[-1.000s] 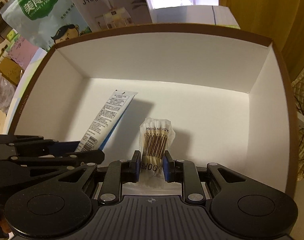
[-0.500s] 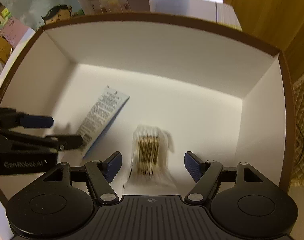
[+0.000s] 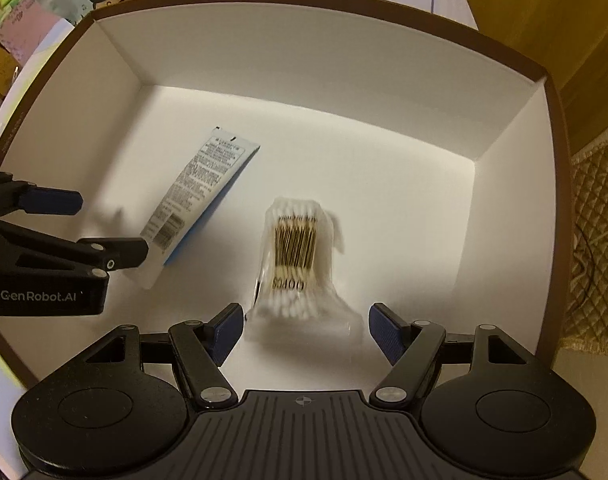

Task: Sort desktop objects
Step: 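Withdraw both grippers from the box back toward the remaining items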

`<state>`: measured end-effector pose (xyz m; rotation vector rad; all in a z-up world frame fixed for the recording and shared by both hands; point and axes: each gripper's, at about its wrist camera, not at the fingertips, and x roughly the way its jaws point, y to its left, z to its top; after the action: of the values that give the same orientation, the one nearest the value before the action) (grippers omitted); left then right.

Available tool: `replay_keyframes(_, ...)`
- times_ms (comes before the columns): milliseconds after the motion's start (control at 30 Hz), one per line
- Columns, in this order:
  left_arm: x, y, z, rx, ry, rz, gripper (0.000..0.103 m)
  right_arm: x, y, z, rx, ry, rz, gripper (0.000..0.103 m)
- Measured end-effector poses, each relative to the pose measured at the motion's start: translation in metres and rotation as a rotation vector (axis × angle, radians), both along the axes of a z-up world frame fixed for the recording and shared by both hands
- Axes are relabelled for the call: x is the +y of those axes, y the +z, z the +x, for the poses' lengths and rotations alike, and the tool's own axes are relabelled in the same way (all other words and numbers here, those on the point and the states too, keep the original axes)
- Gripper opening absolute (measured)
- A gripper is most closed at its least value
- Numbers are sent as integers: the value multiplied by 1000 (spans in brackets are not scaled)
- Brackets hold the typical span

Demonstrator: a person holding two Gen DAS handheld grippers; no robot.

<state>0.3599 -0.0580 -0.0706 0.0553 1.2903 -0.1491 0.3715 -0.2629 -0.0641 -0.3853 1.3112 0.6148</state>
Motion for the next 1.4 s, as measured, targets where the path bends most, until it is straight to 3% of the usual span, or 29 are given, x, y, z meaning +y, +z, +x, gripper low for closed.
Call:
replay_keyframes(167, -1, 11, -14, -18, -5, 20, 82, -5, 9, -11, -12, -15, 8, 76)
replay_keyframes(533, 0, 45, -46, -110, -11, 32, 82, -12, 32, -35, -84, -55, 46, 76)
replay_keyframes(1400, -2, 102, -103, -237, 19, 15, 82, -42, 91, -82, -230, -125, 155, 76)
